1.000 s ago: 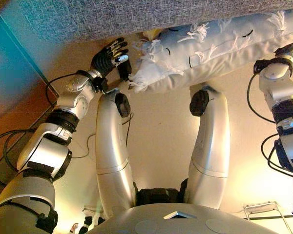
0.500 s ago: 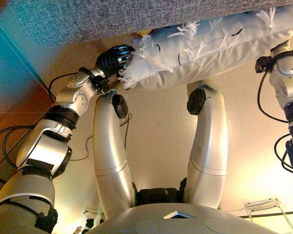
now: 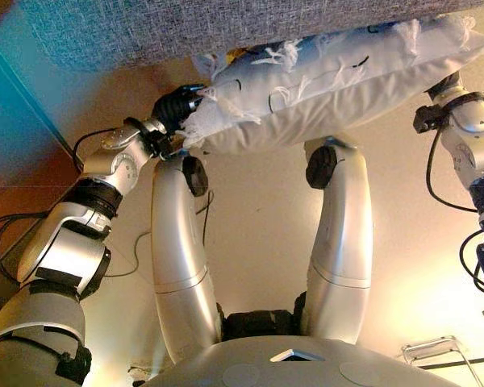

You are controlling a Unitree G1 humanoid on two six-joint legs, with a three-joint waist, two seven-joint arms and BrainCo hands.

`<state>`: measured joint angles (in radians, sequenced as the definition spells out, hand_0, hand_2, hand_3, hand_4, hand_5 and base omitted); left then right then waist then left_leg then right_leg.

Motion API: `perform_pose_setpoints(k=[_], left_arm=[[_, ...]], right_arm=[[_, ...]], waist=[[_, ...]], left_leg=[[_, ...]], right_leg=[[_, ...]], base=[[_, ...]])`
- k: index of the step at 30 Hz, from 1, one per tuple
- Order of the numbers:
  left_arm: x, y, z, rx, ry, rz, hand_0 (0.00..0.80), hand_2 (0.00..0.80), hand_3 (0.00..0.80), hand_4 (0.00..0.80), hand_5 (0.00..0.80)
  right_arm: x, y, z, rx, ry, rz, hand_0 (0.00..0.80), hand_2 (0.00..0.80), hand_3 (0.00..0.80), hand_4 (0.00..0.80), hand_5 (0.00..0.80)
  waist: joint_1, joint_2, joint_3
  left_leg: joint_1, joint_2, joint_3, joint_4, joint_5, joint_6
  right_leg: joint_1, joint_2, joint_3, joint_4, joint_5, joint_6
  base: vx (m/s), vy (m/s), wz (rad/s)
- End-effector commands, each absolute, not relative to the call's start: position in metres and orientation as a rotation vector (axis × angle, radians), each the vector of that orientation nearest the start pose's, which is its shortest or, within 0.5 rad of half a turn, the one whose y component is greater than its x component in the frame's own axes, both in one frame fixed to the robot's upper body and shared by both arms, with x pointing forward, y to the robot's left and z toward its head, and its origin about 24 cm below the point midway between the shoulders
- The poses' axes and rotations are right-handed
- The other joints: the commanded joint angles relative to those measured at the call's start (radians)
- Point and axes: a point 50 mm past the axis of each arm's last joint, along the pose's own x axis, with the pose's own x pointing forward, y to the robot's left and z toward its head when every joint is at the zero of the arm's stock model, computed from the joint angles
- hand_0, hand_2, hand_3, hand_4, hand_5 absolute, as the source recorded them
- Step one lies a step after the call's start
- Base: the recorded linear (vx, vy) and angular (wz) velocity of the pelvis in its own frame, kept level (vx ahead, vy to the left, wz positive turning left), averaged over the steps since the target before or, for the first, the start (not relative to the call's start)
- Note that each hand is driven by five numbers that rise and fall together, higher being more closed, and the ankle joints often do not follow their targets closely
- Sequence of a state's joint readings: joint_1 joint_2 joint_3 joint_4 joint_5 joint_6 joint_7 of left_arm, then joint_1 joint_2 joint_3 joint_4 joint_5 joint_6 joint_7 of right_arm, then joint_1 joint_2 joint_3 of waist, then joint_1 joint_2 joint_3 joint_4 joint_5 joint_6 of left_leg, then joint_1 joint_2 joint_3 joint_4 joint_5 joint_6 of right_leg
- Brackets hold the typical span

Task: Pick up the cushion and take it to the sofa

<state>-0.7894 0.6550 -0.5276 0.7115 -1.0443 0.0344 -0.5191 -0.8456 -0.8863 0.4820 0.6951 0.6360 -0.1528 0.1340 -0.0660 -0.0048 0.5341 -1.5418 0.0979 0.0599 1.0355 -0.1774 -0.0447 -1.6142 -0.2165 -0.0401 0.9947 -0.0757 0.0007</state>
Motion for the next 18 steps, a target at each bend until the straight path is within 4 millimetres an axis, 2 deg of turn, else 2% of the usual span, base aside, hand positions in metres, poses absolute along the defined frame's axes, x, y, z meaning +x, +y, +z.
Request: perform_pose_setpoints(k=[1,2,3,18], left_arm=[[0.349,0.175,0.098,-0.266,0.129,-0.73,0.8,0.8,0.8,0.8,0.8],[0.347,0.174,0.097,-0.27,0.134,-0.736,0.8,0.8,0.8,0.8,0.8],[0.347,0.175,0.097,-0.264,0.133,-0.731,0.8,0.8,0.8,0.8,0.8],[0.332,0.181,0.076,-0.285,0.19,-0.688,0.8,0.8,0.8,0.8,0.8]], right_arm=[[0.359,-0.231,0.211,-0.394,-0.28,0.39,0.0,0.0,0.0,0.0,0.0],[0.358,-0.231,0.209,-0.404,-0.279,0.403,0.301,0.301,0.301,0.301,0.301],[0.357,-0.231,0.209,-0.408,-0.285,0.393,0.8,0.8,0.8,0.8,0.8],[0.348,-0.237,0.186,-0.368,-0.228,0.393,0.8,0.8,0.8,0.8,0.8]], waist=[[0.016,0.006,-0.014],[0.016,0.006,-0.014],[0.016,0.006,-0.014],[0.016,-0.001,-0.014]], left_leg=[[-0.028,-0.041,-0.013,-0.052,0.046,-0.036],[-0.028,-0.04,-0.014,-0.048,0.046,-0.036],[-0.028,-0.042,-0.015,-0.041,0.045,-0.035],[-0.028,-0.033,-0.024,0.038,0.047,-0.024]], right_leg=[[0.044,-0.012,0.004,0.006,-0.001,0.084],[0.044,-0.014,0.004,0.009,-0.002,0.084],[0.044,-0.015,0.005,0.012,-0.001,0.084],[0.044,-0.025,0.013,0.074,-0.006,0.084]], base=[[0.009,-0.004,0.03],[0.019,-0.006,0.04],[0.003,-0.006,0.06],[0.0,-0.001,0.02]])
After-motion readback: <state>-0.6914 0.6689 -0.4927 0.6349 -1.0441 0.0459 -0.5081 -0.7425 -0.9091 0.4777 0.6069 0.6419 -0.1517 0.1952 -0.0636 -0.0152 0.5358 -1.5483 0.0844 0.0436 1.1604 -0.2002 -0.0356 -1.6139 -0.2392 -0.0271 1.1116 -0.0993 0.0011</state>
